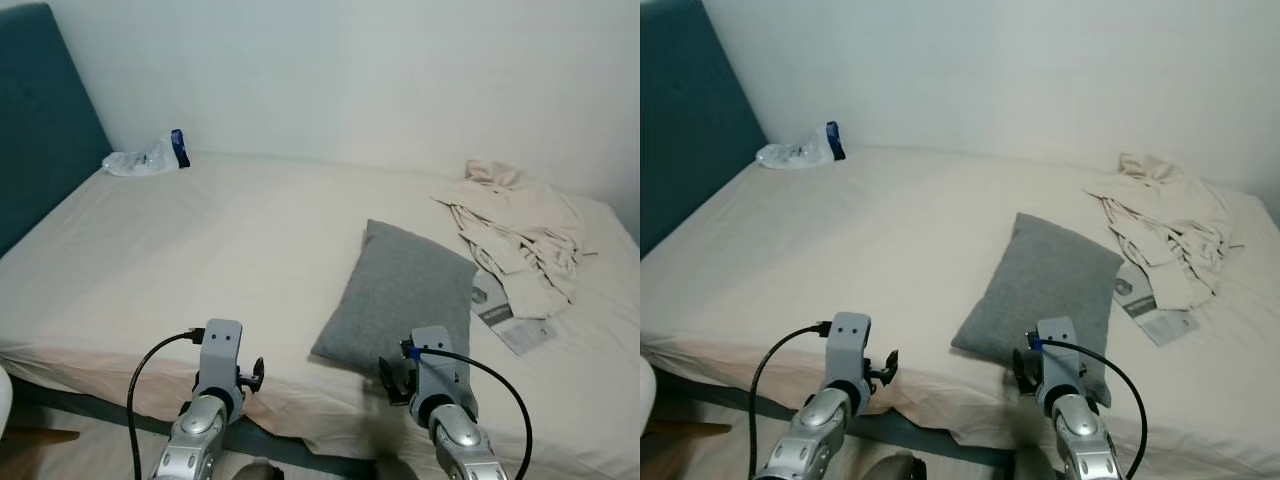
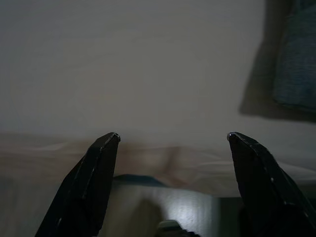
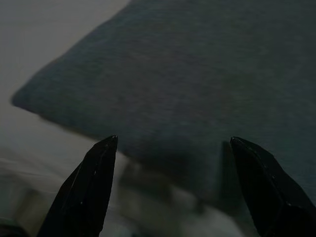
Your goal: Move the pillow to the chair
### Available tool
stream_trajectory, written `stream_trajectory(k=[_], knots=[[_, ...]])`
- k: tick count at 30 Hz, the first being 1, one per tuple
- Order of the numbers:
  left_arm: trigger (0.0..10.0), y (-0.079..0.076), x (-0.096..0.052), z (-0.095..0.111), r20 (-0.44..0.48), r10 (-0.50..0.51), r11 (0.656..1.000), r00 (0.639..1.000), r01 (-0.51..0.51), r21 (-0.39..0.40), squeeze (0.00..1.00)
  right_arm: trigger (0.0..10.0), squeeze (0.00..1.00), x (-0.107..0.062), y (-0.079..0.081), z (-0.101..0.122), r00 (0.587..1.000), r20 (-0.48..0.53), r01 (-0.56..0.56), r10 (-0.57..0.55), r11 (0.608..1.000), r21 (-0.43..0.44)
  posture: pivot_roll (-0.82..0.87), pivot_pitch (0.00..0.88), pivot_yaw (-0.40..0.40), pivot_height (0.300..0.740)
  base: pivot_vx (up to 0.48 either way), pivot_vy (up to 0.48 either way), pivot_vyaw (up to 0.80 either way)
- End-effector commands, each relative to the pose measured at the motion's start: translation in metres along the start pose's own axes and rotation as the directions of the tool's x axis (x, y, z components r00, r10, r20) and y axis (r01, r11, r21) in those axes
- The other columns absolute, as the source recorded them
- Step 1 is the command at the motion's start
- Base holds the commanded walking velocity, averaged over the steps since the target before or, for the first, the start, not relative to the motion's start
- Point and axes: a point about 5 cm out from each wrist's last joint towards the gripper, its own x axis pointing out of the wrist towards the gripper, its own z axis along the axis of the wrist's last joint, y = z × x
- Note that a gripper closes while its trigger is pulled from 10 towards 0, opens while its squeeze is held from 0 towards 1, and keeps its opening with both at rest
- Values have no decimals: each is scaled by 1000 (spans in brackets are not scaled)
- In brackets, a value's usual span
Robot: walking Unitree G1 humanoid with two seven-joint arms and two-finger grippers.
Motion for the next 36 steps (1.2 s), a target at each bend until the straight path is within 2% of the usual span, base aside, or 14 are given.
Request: stream_trajectory(k=[1,13,21,25,28,29,32,35,36], knots=[[10000,0,-2,-4,-3,13,1000,1000,-13,-23,0,10000,0,-2,1,-3,1000,-15,-9,9,1000,2,-47,125,-54,617,0,0,0],[10000,5,-3,-4,5,28,999,1000,-28,-24,0,10000,0,-5,15,10,997,60,-59,55,997,57,-54,136,-49,582,0,0,0],[10000,6,-1,1,23,32,999,999,-32,-34,0,10000,0,-9,14,12,995,88,-45,37,995,93,-53,136,-46,582,0,0,0],[10000,6,-1,1,24,30,999,999,-29,-33,0,10000,0,-12,10,20,989,150,-36,17,991,128,-56,136,-30,567,0,0,0],[10000,7,0,1,24,28,999,999,-27,-32,0,10000,0,-14,-6,34,970,233,39,-76,987,156,-56,137,-27,567,0,0,0],[10000,7,0,1,24,28,999,999,-27,-33,0,10000,0,-15,-9,35,967,241,47,-86,986,163,-56,137,-27,567,0,0,0],[10000,8,-1,2,25,28,999,999,-27,-33,0,10000,0,-14,-31,45,944,278,116,-180,966,229,-51,145,-19,567,0,0,0],[10000,9,-1,4,30,29,999,999,-27,-41,0,10000,0,-10,-52,46,938,241,162,-250,929,332,-47,150,-13,567,0,0,0],[10000,11,-1,5,36,26,999,999,-24,-40,0,10000,0,-4,-60,42,951,194,139,-240,894,426,-39,156,-7,567,0,0,0]])
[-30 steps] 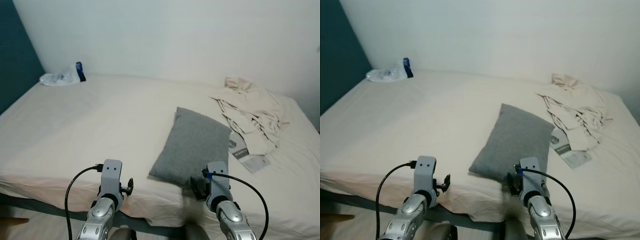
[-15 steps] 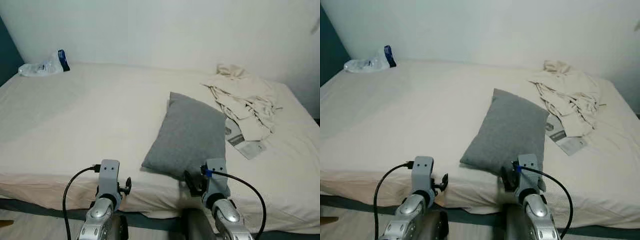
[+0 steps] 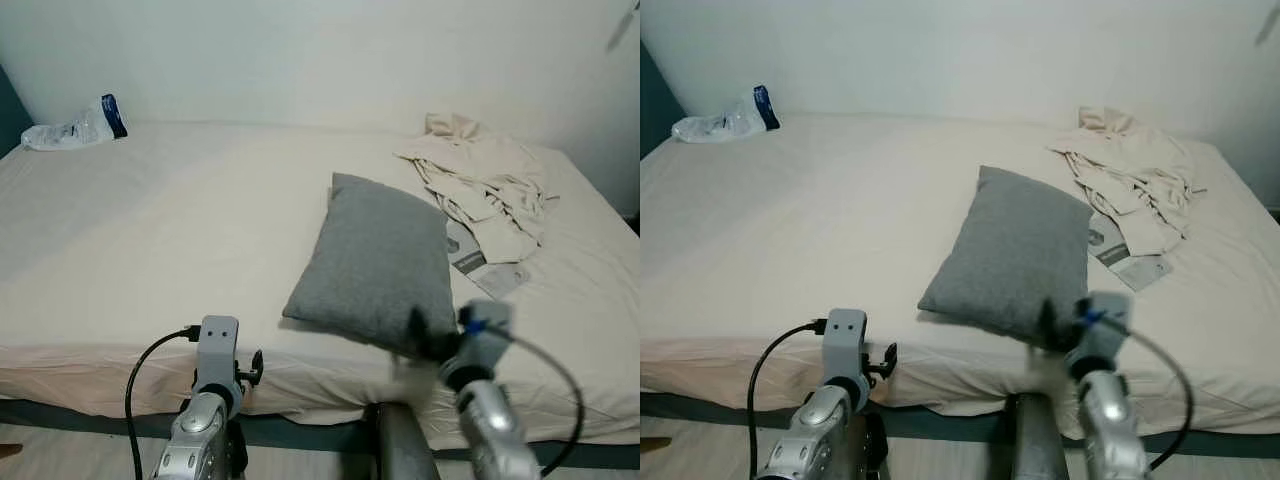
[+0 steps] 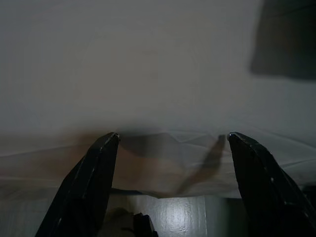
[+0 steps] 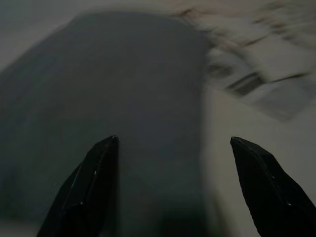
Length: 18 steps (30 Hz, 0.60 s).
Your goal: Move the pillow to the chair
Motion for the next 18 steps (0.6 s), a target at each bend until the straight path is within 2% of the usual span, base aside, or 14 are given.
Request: stream_trajectory(k=[1,2,3,4,5,6,12,18], knots=[[10000,4,-1,1,-2,4,1000,1000,-4,-6,0,10000,0,-1,-12,-13,996,-81,40,-32,994,102,-39,156,-7,567,0,0,0],[10000,5,-1,1,0,3,1000,1000,-3,-5,0,10000,0,1,-13,-14,995,-96,41,-27,989,145,-39,156,-7,567,0,0,0],[10000,7,-1,2,2,1,1000,1000,-1,-3,0,10000,0,5,-18,-17,993,-117,67,-35,957,281,-28,164,1,567,0,0,0],[10000,7,-1,2,2,1,1000,1000,-1,-3,0,10000,0,5,-18,-17,993,-117,67,-35,957,281,-28,164,1,567,0,0,0],[10000,8,-1,3,4,0,1000,1000,0,-3,0,10000,0,6,-21,-17,992,-121,82,-43,938,337,-25,166,3,567,0,0,0],[10000,10,-2,4,6,-1,1000,1000,1,0,0,10000,0,9,-23,-20,991,-130,87,-33,897,434,-18,171,10,567,0,0,0],[10000,17,-4,6,8,2,1000,1000,-2,17,0,10000,0,18,-22,-26,986,-164,68,30,827,558,9,185,32,567,0,0,0],[10000,20,-5,11,16,5,1000,1000,-5,29,0,10000,0,27,-9,-25,980,-146,-21,132,809,587,24,188,38,567,0,0,0]])
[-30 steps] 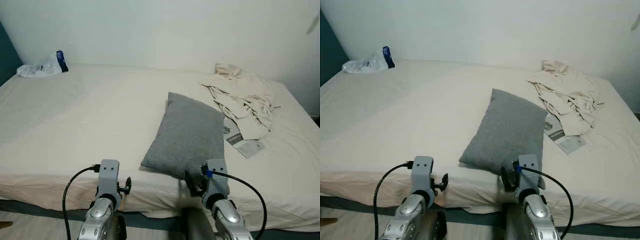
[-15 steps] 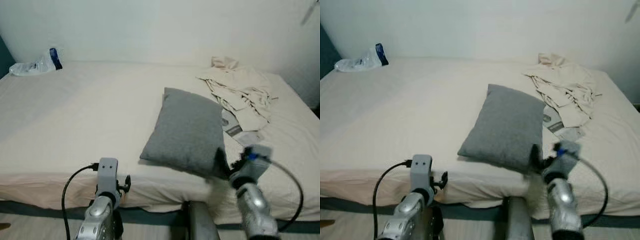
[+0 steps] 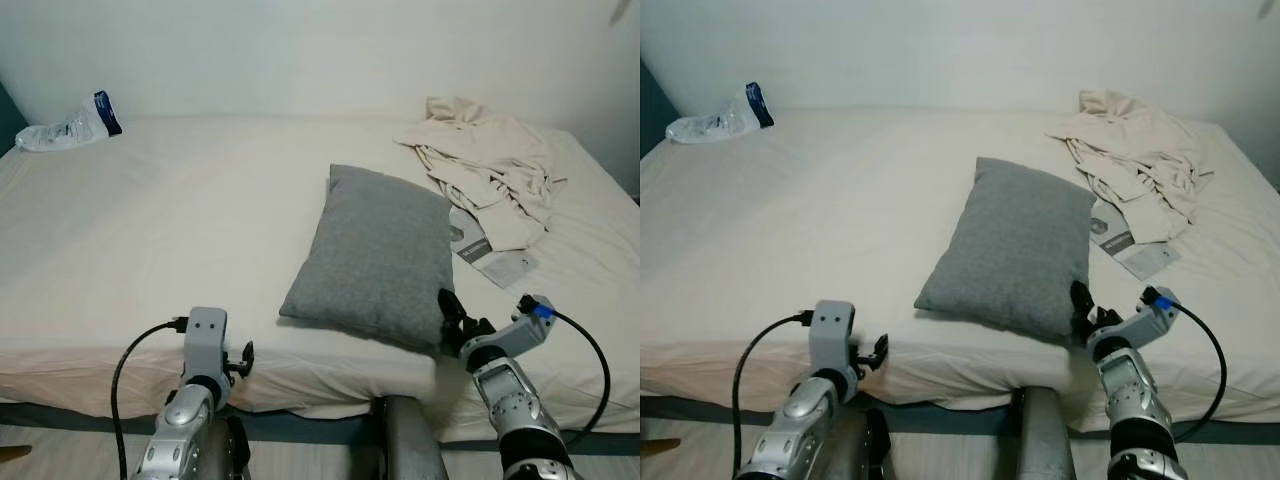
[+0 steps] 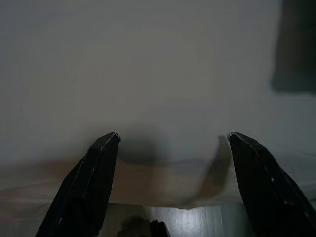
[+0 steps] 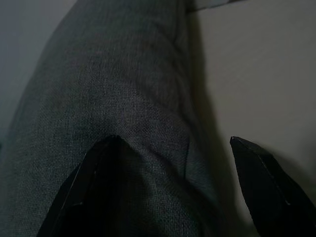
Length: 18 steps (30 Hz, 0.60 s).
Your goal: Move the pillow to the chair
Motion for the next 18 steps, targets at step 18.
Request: stream_trajectory(k=[18], knots=[[10000,-3,-5,1,-7,-9,1000,1000,9,18,0,10000,0,4,43,-41,910,-168,-377,380,925,47,29,185,42,567,0,0,0]])
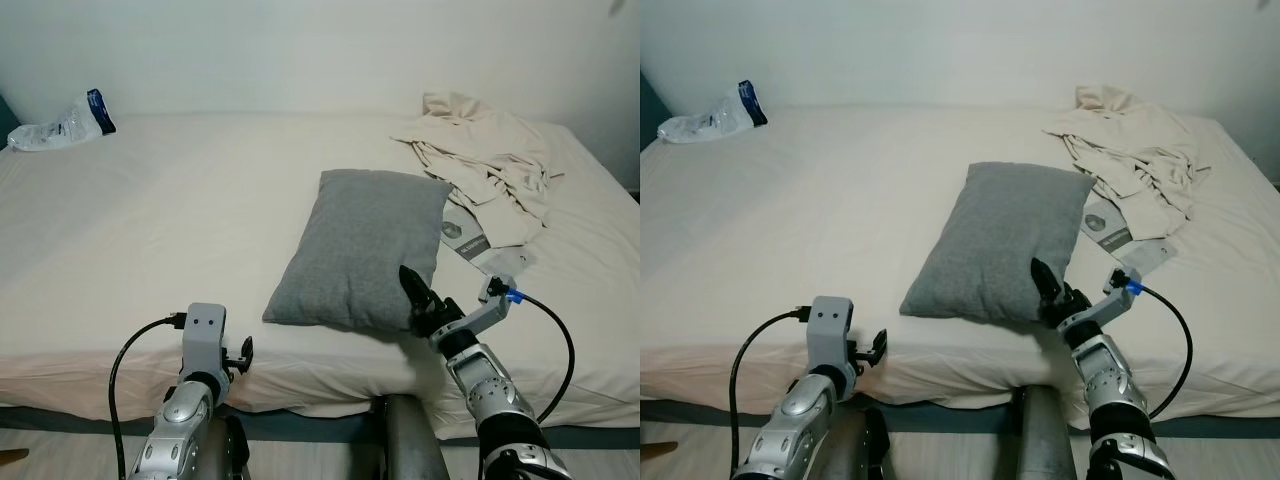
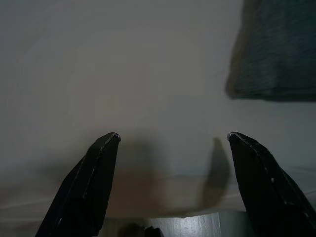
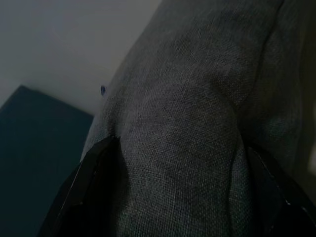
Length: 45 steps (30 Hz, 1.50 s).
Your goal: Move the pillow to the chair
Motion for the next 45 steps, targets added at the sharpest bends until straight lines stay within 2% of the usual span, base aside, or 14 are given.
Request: stream_trajectory(k=[1,8,9,10,11,29,35,36,38,39,41,42,43,45], knots=[[10000,0,-3,-6,-28,2,1000,1000,-2,10,0,10000,0,-1,1,-18,996,-85,-12,14,1000,18,29,185,42,567,0,0,0],[10000,-3,-2,-6,-30,-15,1000,999,16,17,0,10000,0,-18,-30,-31,931,-226,276,-287,958,-80,26,179,47,567,0,0,0],[10000,-4,-1,-5,-30,-17,1000,999,18,17,0,7647,0,-18,-31,-28,935,-199,290,-293,956,-45,28,175,49,567,0,0,0],[10000,-4,-1,-5,-30,-17,1000,999,18,17,0,7647,0,-18,-31,-28,935,-199,290,-293,956,-45,28,175,49,567,0,0,0],[10000,-4,-1,-5,-29,-20,1000,999,21,17,0,0,0,-18,-32,-22,940,-157,308,-302,951,13,27,175,50,567,0,0,0],[10000,-3,0,-5,-34,-28,999,999,29,20,0,0,0,-9,-23,-12,973,-141,186,-182,982,15,21,157,50,567,0,0,0],[10000,-1,5,0,-20,-14,1000,1000,13,-19,0,0,0,1,7,-7,969,-200,-144,145,989,18,26,164,44,567,0,0,0],[10000,1,7,3,-14,-9,999,1000,8,-34,0,0,0,1,19,-6,940,-230,-253,253,967,32,26,164,44,567,0,0,0],[10000,8,13,10,0,10,996,1000,-10,-93,0,0,0,-10,50,1,792,-352,-512,498,857,58,26,164,44,567,0,0,0],[10000,8,13,10,0,10,996,1000,-10,-93,0,0,0,-10,50,1,792,-352,-512,498,857,58,26,164,44,567,0,0,0],[10000,17,18,19,13,14,983,1000,-12,-181,0,0,0,-34,73,9,606,-489,-672,627,733,107,19,168,42,567,0,0,0],[10000,17,18,19,13,14,983,1000,-12,-181,0,0,0,-34,73,9,606,-489,-672,627,733,107,19,168,42,567,0,0,0],[10000,21,20,22,17,8,979,1000,-5,-202,0,0,0,-45,77,15,537,-548,-708,641,696,121,14,171,44,567,0,0,0],[10000,27,22,26,22,-2,977,1000,7,-213,0,0,0,-59,75,22,479,-608,-725,633,676,132,7,171,48,567,0,0,0]])
